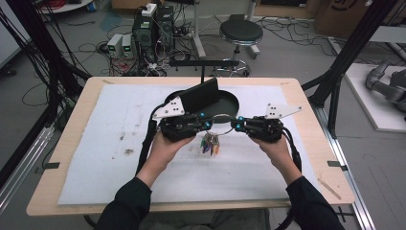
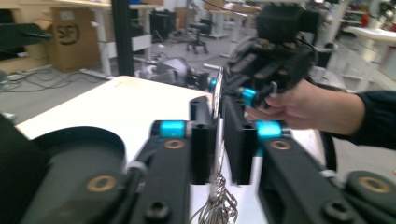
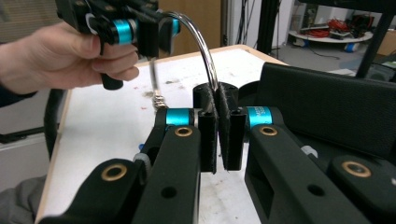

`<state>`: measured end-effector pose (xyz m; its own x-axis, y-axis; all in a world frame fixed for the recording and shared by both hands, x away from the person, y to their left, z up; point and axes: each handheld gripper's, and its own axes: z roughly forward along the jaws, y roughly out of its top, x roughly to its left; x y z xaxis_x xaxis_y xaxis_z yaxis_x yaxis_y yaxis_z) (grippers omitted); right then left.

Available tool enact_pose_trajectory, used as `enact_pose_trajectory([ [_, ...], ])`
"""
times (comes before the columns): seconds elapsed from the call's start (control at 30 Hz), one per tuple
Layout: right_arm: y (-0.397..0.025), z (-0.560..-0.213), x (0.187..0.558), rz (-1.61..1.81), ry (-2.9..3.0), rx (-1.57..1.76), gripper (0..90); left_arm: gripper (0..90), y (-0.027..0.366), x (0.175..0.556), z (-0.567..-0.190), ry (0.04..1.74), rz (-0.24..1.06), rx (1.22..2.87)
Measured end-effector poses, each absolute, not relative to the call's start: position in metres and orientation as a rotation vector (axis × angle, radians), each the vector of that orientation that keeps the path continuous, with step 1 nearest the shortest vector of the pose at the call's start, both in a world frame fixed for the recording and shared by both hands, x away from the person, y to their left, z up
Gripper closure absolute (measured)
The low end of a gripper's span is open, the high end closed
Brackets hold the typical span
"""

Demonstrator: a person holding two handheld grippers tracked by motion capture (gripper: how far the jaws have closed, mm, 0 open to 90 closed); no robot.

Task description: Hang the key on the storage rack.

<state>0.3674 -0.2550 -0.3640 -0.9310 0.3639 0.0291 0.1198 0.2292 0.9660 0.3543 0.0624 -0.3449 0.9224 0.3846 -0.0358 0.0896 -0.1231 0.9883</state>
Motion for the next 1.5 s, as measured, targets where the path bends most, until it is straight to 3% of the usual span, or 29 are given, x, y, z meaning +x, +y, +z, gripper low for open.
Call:
enact_pose_trajectory([
  [0.2, -0.26, -0.362, 0.369, 1.785, 2.241, 0.485, 88.7, 60.8, 0.075, 0.349, -0.34, 0.408, 0.394, 1.677],
  [0.37, -0.267, -0.358, 0.374, 1.791, 2.198, 0.522, 88.9, 57.5, 0.093, 0.338, -0.34, 0.425, 0.452, 1.673],
  [0.73, -0.271, -0.338, 0.388, 1.803, 2.12, 0.55, 88.9, 36.9, 0.152, 0.319, -0.356, 0.545, 0.504, 1.619],
  [1.07, -0.271, -0.322, 0.41, 1.781, 2.058, 0.61, 88.9, 34.2, 0.192, 0.298, -0.364, 0.581, 0.57, 1.628],
  [1.5, -0.271, -0.316, 0.44, 1.775, 2.013, 0.688, 88.9, 34.1, 0.209, 0.279, -0.372, 0.588, 0.634, 1.667],
])
